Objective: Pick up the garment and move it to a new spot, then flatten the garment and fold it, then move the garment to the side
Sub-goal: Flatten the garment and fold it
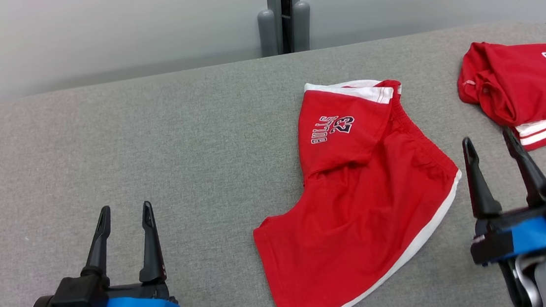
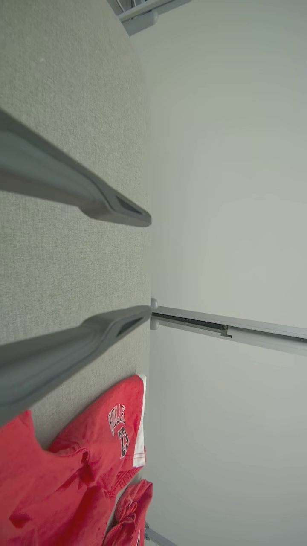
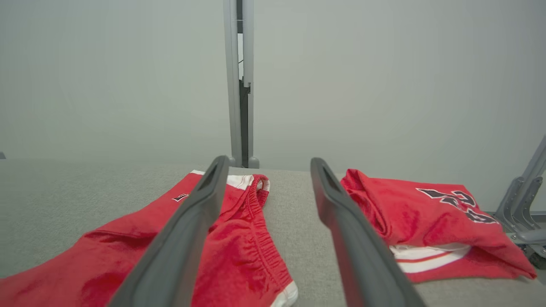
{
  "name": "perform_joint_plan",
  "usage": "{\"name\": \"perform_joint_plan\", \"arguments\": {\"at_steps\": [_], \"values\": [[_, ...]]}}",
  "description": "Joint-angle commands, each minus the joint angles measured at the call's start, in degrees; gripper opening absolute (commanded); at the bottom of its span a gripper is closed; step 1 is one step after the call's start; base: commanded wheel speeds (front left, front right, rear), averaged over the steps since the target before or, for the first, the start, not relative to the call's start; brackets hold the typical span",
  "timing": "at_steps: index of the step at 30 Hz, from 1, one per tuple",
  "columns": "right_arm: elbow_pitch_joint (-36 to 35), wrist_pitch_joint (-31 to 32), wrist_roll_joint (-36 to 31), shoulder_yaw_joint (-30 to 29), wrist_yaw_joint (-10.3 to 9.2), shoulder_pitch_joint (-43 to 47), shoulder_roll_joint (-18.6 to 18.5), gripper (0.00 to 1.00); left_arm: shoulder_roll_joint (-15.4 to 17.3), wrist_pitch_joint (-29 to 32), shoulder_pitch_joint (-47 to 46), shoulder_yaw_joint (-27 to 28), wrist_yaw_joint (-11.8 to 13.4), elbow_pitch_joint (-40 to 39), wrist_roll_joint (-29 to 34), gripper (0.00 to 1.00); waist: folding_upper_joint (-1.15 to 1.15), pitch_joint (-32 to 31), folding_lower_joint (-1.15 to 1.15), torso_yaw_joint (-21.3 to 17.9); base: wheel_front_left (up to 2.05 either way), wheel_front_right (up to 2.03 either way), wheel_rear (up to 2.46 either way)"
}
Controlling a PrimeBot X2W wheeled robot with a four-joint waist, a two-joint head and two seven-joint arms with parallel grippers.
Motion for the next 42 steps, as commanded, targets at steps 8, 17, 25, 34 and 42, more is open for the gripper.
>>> {"name": "perform_joint_plan", "arguments": {"at_steps": [8,17,25,34,42], "values": [[-8.96,0.04,-0.32,-1.35,-0.05,10.45,4.33,1.00,0.22,-0.16,1.96,1.08,-0.44,-0.53,0.72,1.00,0.00,-1.44,0.01,-0.75,0.00,0.00,0.00],[-8.23,0.04,-0.61,-0.45,-0.05,11.68,5.05,1.00,0.22,-0.16,2.26,0.66,-1.00,-0.28,1.06,1.00,0.00,-2.09,0.01,-0.59,0.00,0.00,0.00],[-7.25,0.03,-0.52,0.39,-0.05,10.44,4.68,1.00,0.21,-0.16,-0.11,-4.53,-2.94,1.88,1.82,1.00,0.00,-1.95,0.01,-0.48,0.00,0.00,0.00],[-5.83,0.03,-0.03,1.72,-0.05,9.08,4.52,1.00,0.23,-0.15,-4.25,-12.20,-4.97,8.40,3.23,1.00,0.00,-0.81,0.01,-2.02,0.00,0.00,0.00],[-4.85,0.03,0.22,2.04,-0.05,8.03,4.86,1.00,0.26,-0.15,-8.44,-15.42,-6.41,18.76,4.39,1.00,0.00,1.12,0.01,-4.16,0.00,0.00,0.00]]}}
